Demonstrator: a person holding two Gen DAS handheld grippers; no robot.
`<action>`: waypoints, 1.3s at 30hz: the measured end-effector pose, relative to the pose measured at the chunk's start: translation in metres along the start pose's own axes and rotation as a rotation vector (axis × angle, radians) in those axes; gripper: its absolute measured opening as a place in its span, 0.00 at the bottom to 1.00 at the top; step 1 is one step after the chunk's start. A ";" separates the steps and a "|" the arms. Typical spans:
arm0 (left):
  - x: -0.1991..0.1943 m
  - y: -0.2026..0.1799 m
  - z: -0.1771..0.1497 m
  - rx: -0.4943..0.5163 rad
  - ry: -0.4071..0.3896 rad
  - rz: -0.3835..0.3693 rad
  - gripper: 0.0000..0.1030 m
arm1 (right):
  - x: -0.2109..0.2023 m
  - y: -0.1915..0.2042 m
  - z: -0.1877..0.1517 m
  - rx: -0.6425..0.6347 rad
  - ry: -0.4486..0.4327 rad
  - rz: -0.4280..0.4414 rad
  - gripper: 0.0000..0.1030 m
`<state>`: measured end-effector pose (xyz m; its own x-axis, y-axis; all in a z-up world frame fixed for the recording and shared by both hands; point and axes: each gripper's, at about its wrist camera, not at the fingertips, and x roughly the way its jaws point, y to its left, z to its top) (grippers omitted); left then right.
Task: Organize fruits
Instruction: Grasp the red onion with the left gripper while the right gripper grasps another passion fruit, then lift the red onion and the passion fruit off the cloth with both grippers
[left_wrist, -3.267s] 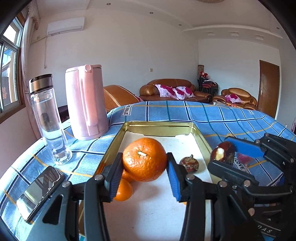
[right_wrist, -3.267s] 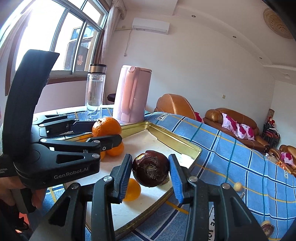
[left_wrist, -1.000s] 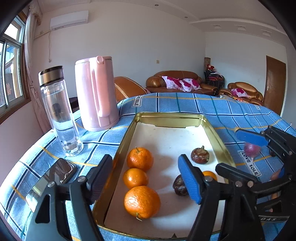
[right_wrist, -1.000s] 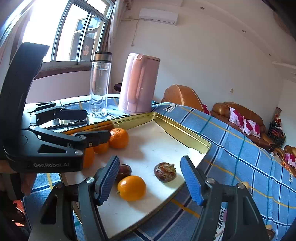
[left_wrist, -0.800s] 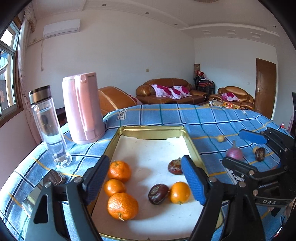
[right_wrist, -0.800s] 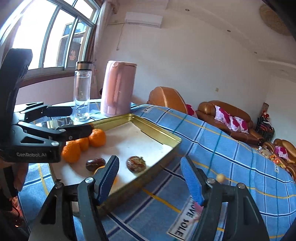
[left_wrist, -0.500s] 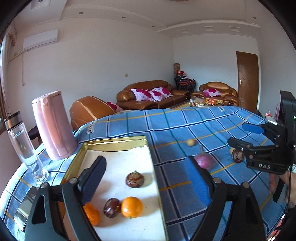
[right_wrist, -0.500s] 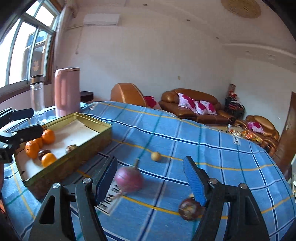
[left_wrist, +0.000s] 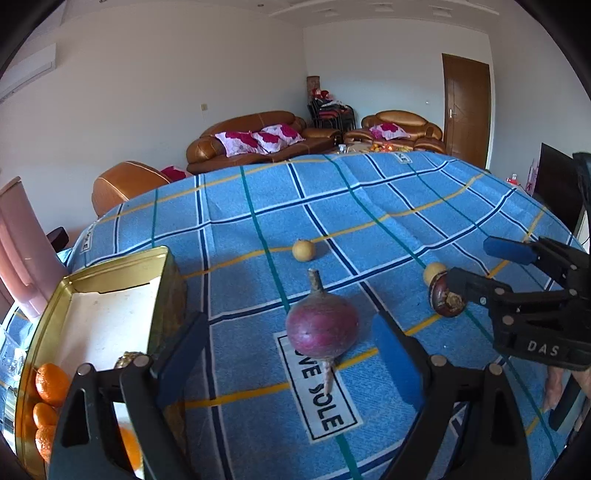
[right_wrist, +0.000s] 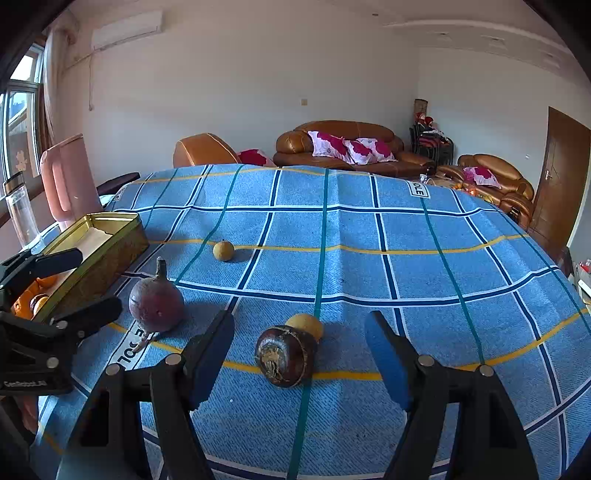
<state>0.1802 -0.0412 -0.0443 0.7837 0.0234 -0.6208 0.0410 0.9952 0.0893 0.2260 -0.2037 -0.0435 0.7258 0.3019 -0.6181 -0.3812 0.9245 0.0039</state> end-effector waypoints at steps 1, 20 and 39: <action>0.006 0.000 0.001 -0.005 0.016 -0.003 0.89 | 0.005 0.000 -0.001 0.000 0.028 0.005 0.72; 0.033 -0.002 -0.002 -0.028 0.110 -0.118 0.55 | 0.016 0.004 -0.004 -0.029 0.102 0.077 0.26; -0.006 0.009 -0.009 -0.057 -0.041 -0.112 0.55 | -0.002 0.015 -0.003 -0.093 -0.001 0.116 0.26</action>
<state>0.1699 -0.0317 -0.0469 0.8009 -0.0910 -0.5918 0.0953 0.9952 -0.0241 0.2173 -0.1912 -0.0446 0.6741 0.4058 -0.6172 -0.5139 0.8578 0.0026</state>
